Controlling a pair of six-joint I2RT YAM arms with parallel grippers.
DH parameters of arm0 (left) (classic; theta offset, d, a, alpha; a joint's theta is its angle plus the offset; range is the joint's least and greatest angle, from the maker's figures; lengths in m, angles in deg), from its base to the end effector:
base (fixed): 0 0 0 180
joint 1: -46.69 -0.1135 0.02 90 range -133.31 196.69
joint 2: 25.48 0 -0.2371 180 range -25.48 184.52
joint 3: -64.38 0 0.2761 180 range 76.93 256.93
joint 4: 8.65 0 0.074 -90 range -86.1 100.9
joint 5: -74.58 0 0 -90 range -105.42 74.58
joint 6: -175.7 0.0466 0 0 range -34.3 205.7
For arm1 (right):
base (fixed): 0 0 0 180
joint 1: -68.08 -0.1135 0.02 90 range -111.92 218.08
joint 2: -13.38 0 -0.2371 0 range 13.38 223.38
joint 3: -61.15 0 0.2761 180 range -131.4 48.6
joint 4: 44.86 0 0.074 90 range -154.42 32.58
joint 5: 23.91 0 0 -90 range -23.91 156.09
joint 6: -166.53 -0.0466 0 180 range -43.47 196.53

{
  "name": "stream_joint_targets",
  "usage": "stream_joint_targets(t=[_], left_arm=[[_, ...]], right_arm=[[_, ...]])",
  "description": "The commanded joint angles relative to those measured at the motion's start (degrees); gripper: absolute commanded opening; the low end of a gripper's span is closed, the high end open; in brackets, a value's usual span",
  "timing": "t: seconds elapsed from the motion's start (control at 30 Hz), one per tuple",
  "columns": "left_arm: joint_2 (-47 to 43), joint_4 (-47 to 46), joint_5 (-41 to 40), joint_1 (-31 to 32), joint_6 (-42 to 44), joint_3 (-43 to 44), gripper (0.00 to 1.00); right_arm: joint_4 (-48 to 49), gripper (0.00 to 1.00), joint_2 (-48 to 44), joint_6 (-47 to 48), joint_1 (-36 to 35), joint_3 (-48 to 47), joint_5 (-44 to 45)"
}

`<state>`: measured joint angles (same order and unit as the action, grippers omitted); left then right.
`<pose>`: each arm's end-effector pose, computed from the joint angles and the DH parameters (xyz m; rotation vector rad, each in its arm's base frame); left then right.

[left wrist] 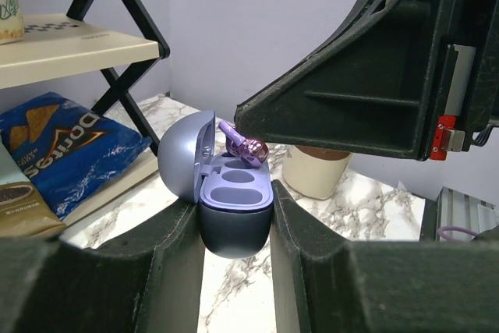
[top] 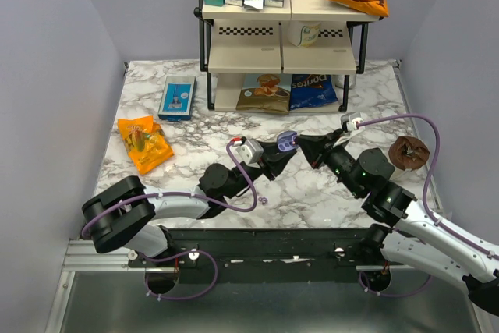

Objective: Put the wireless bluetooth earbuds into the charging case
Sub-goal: Place the earbud in the charging case.

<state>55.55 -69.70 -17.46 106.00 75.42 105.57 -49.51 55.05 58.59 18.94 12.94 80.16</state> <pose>0.1583 -0.2635 0.2144 0.4955 1.1659 -1.0371 0.1632 0.1713 0.3065 -0.2298 1.5691 0.7365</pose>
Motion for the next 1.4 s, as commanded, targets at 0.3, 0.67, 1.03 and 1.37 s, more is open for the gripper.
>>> stream_joint_targets(t=[0.3,0.67,1.03,1.37], left_arm=[[0.70,-8.22,-1.21,0.54,0.70,0.62,0.00],[1.14,-8.57,-1.21,0.81,0.79,0.80,0.00],[-1.75,-7.52,-3.32,0.72,1.49,-2.18,0.00],[-21.77,19.33,-10.34,0.63,2.11,-6.59,0.00]], right_arm=[[-1.31,0.19,0.78,-0.26,-0.42,-0.37,-1.41],[-2.19,0.35,1.13,-0.79,-0.60,-1.52,-1.58],[-7.27,0.50,-8.08,1.76,-0.60,-3.19,4.12],[-20.55,0.52,-2.24,3.35,-0.69,-1.35,-0.58]])
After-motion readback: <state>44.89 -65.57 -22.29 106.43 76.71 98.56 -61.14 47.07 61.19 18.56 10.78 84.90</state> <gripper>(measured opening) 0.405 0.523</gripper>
